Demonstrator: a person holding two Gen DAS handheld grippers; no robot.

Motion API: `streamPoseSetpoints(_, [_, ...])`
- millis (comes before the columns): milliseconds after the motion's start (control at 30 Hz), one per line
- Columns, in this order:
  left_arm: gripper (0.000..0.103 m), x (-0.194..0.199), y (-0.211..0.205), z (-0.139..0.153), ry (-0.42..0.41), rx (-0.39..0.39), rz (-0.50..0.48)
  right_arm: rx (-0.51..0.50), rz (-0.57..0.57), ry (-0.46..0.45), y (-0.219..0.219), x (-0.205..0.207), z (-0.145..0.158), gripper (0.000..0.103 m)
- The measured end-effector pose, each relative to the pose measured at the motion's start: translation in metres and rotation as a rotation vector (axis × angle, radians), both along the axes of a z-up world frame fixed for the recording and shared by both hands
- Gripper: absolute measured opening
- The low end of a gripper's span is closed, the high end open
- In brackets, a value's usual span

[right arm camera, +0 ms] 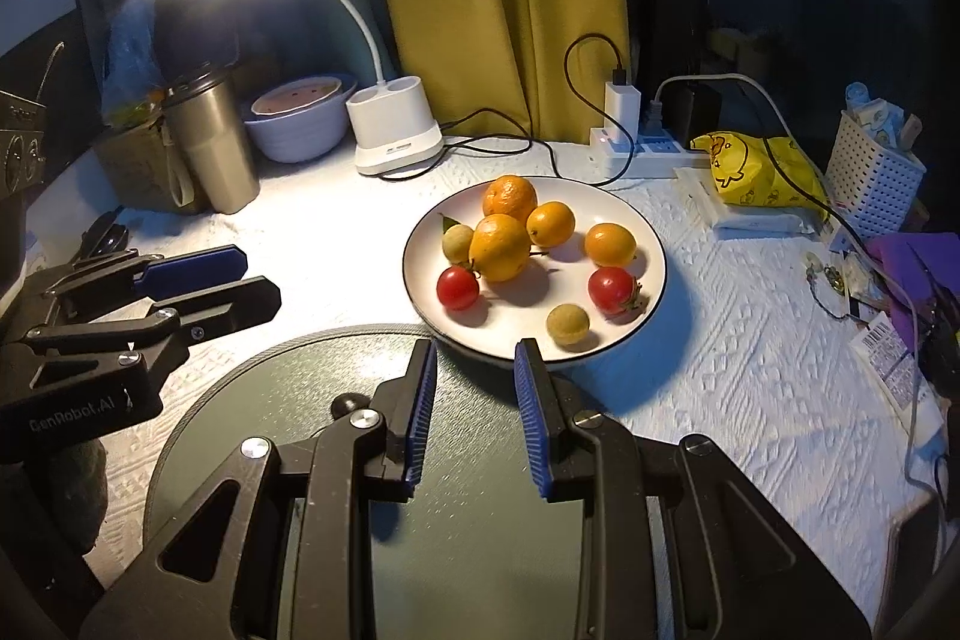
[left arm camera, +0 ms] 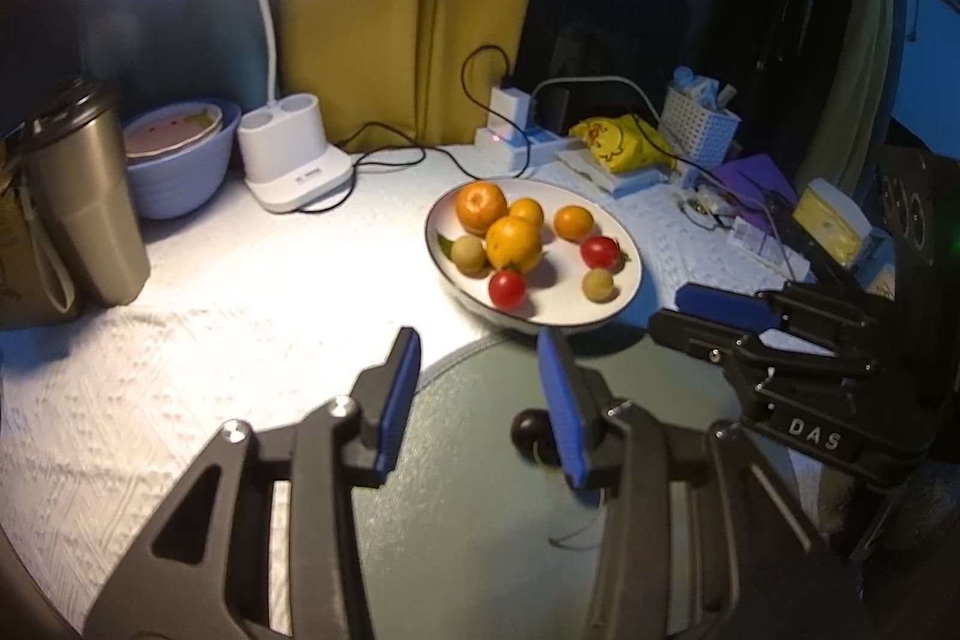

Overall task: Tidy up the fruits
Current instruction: 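Move both open tools back over the grey tray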

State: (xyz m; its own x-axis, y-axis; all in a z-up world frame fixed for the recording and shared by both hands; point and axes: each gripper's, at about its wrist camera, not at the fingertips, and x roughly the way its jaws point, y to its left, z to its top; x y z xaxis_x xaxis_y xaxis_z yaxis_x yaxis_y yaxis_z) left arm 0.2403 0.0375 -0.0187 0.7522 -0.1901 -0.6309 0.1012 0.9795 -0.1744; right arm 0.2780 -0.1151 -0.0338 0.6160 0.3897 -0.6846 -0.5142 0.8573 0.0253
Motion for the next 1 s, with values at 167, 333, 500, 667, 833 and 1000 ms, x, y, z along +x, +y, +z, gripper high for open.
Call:
streamPoseSetpoints(167, [0.042,-0.015,0.004,-0.002,0.000,-0.002,0.006,-0.002,0.005,-0.001,0.004,-0.014,-0.001,0.029])
streamPoseSetpoints(333, [0.042,-0.029,0.007,-0.009,0.009,-0.007,0.014,-0.004,0.014,0.011,0.008,-0.028,-0.007,0.029])
streamPoseSetpoints(500, [0.042,-0.042,0.008,-0.017,0.020,-0.012,0.020,-0.015,0.020,0.030,0.011,-0.040,-0.016,0.029])
streamPoseSetpoints(667, [0.042,-0.053,0.012,-0.027,0.033,-0.022,0.029,-0.027,0.028,0.050,0.016,-0.051,-0.027,0.030])
streamPoseSetpoints(833, [0.042,-0.061,0.016,-0.036,0.045,-0.026,0.036,-0.031,0.032,0.071,0.022,-0.057,-0.035,0.037])
streamPoseSetpoints(1000, [0.042,-0.064,0.024,-0.042,0.053,-0.033,0.048,-0.037,0.041,0.084,0.032,-0.060,-0.042,0.037])
